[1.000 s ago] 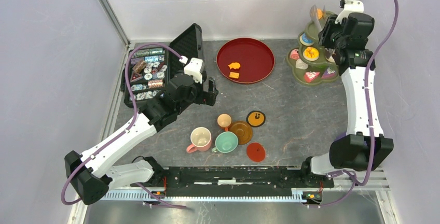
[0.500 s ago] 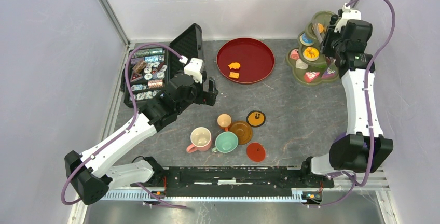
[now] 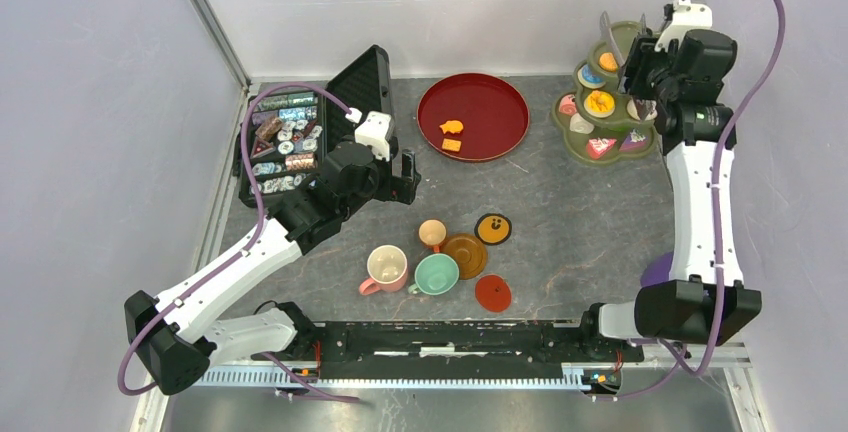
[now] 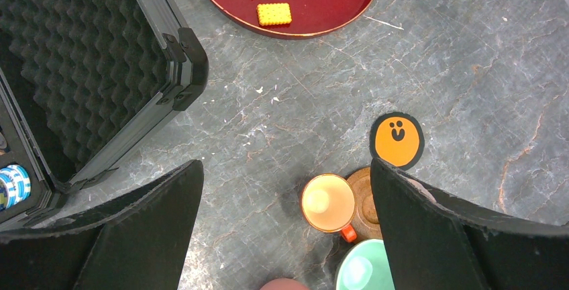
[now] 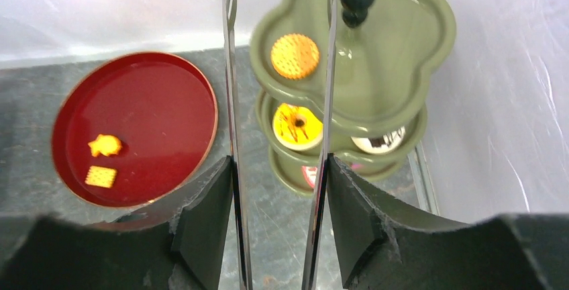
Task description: Serve the afternoon tea
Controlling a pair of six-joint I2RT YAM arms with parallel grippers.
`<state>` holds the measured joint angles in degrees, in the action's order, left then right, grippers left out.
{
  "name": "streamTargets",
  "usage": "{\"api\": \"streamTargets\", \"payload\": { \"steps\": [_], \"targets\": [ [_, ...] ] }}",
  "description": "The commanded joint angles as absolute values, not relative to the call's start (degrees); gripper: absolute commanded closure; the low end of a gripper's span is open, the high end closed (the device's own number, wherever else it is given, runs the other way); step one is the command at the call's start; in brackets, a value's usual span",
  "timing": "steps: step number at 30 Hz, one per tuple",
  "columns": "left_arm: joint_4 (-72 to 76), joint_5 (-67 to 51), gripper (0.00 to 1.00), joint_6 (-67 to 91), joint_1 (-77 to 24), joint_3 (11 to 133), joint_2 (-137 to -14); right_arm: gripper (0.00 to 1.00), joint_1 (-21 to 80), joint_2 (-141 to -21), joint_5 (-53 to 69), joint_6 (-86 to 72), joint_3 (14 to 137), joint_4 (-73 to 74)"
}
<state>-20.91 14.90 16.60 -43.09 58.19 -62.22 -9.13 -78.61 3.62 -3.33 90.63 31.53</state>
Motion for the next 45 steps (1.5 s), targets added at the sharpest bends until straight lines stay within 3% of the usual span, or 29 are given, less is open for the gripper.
{"api": "streamTargets", "payload": {
  "steps": [1, 7, 16, 29, 45],
  "targets": [
    [-19.5, 15.0, 0.0, 18.4, -42.8, 58.9, -61.6, 0.43, -7.5, -77.0, 10.9, -5.0, 92.7, 25.6],
    [-19.6, 15.5, 0.0, 18.5, -42.8, 59.1, -61.9, 0.42, 10.1, -81.5, 10.5, -3.9, 89.4, 21.2],
    [-19.6, 16.4, 0.0, 18.4, -42.8, 58.9, -61.7, 0.42, 24.0, -91.4, -1.6, -9.0, 85.0, 18.8],
    [-19.6, 16.2, 0.0, 18.4, -42.7, 58.9, -61.8, 0.4, 30.0, -99.7, -10.3, -9.5, 84.2, 22.8],
    [-19.4, 15.8, 0.0, 18.5, -42.7, 59.0, -62.5, 0.4, 31.8, -105.8, -12.4, -15.3, 85.0, 21.7]
  ]
}}
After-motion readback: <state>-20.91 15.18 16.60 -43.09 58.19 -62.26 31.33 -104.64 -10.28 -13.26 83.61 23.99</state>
